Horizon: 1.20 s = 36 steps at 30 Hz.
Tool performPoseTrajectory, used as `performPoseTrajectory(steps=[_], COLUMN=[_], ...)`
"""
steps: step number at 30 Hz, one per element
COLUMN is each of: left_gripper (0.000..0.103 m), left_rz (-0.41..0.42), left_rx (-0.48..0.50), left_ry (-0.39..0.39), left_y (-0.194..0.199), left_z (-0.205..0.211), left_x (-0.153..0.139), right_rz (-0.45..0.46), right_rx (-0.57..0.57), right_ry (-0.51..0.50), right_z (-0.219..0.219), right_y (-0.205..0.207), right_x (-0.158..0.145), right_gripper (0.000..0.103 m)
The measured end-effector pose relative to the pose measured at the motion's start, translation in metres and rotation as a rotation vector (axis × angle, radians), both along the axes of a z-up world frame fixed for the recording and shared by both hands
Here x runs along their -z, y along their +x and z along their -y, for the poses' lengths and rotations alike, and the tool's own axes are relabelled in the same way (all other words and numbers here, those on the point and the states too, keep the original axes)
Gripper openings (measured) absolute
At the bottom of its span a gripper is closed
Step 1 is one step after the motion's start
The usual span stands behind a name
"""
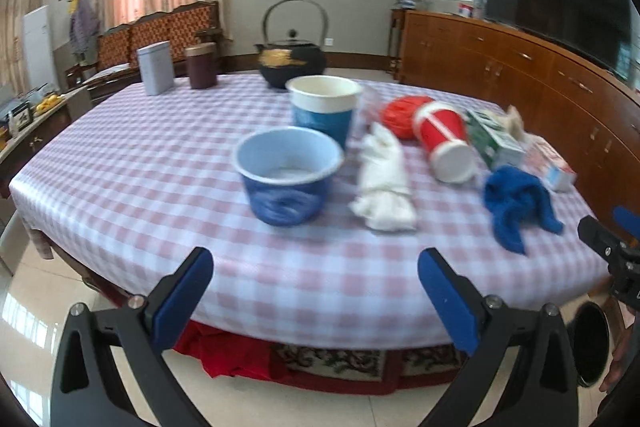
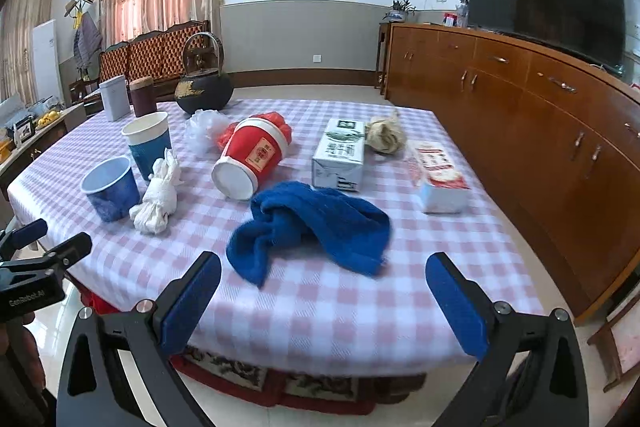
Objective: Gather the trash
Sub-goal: 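Grasp the blue paper bowl with the left tool while the right tool grasps the blue towel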
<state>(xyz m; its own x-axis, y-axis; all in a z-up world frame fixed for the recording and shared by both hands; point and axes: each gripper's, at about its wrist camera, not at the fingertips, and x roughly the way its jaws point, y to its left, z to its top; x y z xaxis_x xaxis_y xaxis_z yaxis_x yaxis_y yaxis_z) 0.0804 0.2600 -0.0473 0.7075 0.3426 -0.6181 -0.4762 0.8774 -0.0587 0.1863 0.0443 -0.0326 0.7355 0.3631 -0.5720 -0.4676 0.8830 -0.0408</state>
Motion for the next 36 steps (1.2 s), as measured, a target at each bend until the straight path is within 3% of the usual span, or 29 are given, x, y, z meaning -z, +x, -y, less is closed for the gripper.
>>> performPoseTrajectory(steps=[10,18,22,24,25,26,30,36], left_gripper=[0.102,0.101,0.094,0.087,0.079,0.077,0.077,0.076], left_rz=[-0.019,-0.023,-0.025,-0.022,-0.018,-0.015,-0.003,0.028], left_rx=[-0.058,-0.037,-0.024,-0.030,-0.023,-0.020,-0.013,0.007], left_ry=[0.009,0.001,-0.036,-0.044,-0.057,-0.067,-0.063,-0.038], left_y=[0.040,0.060,0.066,0.066,0.066,0.066,0.063,0.053], left_z=[-0.046,-0.047,-0.048,-0.050,-0.052,-0.053,-0.053,-0.046], left_x=[0.016,0.023,0.027,0.029,0.029,0.030,0.027,0.010], right_rz=[-0.048,-0.084,-0.111,-0.133,-0.145,-0.138,-0.135,-0.108], right_rx=[-0.002,0.017,0.009,-0.004,-0.014,-0.015,-0.036,-0.032], right_ry=[-0.009,-0.021,-0.026,-0.035,-0.032,-0.034,-0.024,0.026], right_z=[-0.033,-0.042,-0.044,-0.046,-0.047,-0.048,-0.047,-0.033], right_y=[0.050,0.071,0.076,0.079,0.079,0.079,0.076,0.067], right_x=[0.020,0.034,0.040,0.044,0.046,0.046,0.043,0.033], right_gripper=[0.103,0.103,0.099,0.081,0.077,0.073,0.031,0.024])
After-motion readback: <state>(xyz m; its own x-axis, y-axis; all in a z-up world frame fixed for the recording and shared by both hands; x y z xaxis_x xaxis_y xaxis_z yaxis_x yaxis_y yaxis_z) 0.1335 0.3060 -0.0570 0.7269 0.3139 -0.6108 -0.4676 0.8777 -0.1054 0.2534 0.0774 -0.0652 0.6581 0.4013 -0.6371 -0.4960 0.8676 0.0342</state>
